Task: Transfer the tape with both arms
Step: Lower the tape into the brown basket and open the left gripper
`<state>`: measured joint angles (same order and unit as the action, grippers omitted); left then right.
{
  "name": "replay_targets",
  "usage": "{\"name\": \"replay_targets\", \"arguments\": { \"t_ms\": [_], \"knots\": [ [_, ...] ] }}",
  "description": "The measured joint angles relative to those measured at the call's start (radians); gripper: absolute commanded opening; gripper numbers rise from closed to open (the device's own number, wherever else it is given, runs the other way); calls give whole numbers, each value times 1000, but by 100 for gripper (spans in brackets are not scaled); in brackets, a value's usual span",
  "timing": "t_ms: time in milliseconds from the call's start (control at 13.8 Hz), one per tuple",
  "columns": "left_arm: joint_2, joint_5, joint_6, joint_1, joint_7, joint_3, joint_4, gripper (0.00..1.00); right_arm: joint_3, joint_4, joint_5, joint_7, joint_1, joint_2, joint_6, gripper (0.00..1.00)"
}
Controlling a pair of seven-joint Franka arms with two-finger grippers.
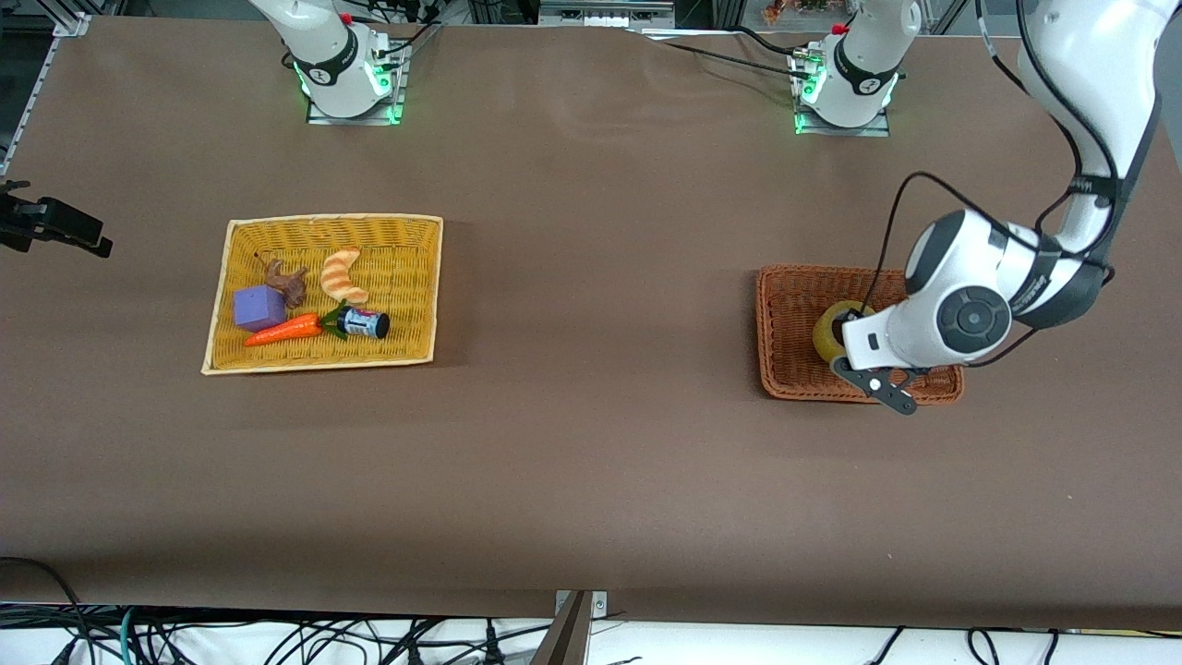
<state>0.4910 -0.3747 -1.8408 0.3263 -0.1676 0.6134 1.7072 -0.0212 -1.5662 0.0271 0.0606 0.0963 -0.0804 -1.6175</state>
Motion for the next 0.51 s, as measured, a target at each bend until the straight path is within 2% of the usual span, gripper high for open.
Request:
{"name": "replay_targets", "arguments": {
  "t_ms": [218, 435, 508],
  "knots": [
    [-78, 10, 190, 0, 43, 71, -154, 100, 0, 1, 0, 0, 0, -1, 0, 100],
    [-135, 130, 269, 44, 45, 61, -311, 100, 0, 3, 0, 0, 0, -1, 0, 100],
    [-146, 159, 276, 58, 45, 36, -343, 100, -1, 3, 0, 0, 0, -1, 0, 100]
  ]
}}
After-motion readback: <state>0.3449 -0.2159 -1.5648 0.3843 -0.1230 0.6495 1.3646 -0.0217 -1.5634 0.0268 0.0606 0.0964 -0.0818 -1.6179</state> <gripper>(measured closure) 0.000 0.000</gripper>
